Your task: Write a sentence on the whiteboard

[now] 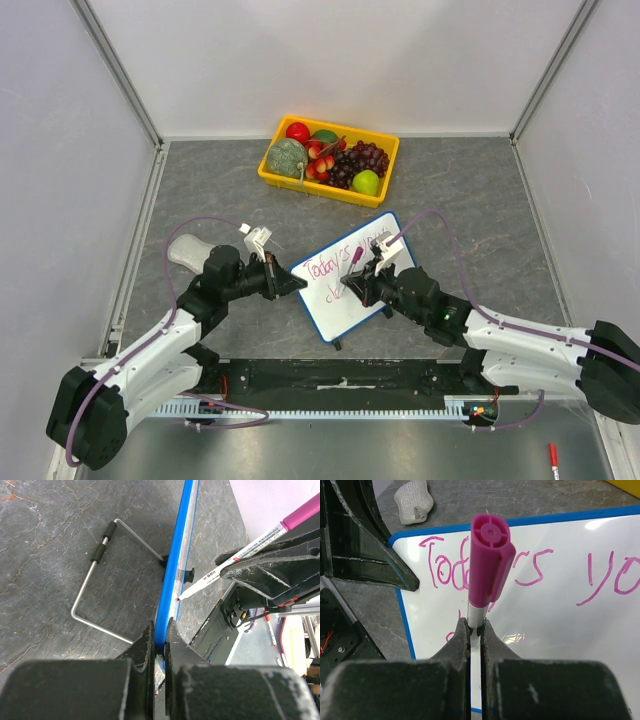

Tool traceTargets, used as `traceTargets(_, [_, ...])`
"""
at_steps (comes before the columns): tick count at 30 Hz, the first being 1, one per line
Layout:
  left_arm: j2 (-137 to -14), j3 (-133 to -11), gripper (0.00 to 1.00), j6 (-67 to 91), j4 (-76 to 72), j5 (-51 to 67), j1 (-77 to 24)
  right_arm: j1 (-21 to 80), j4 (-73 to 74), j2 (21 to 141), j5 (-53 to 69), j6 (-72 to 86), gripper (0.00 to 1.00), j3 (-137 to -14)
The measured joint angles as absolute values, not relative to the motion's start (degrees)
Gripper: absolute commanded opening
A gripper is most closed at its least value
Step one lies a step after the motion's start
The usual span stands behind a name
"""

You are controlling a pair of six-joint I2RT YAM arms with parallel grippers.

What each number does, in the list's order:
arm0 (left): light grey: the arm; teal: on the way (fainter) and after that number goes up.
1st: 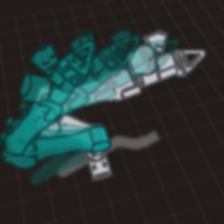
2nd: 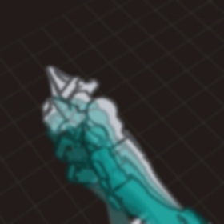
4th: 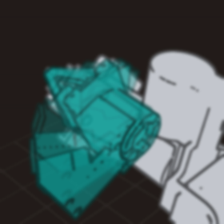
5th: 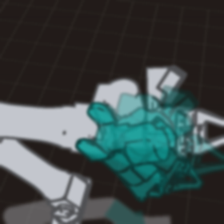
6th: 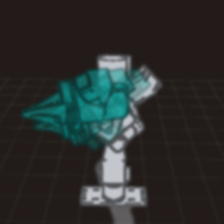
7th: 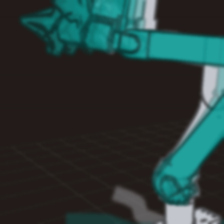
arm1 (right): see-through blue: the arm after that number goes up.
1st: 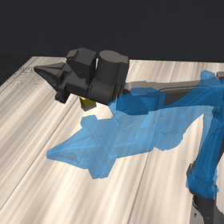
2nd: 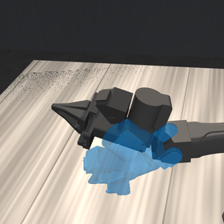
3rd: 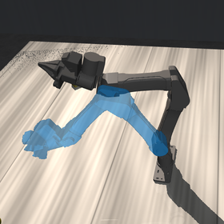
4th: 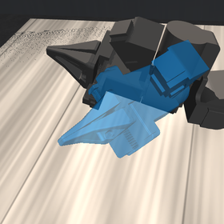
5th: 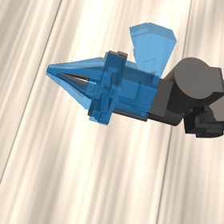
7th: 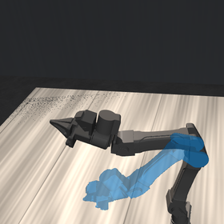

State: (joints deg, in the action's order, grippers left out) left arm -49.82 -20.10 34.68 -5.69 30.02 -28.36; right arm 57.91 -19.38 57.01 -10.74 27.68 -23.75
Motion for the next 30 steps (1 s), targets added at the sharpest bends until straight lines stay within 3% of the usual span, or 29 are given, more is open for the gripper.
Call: traceTargets(30, [-49.7, -20.1, 0.02, 34.7, -5.7, 30.0, -28.4, 57.9, -18.9, 58.0, -15.1, 26.4, 0.0, -26.9])
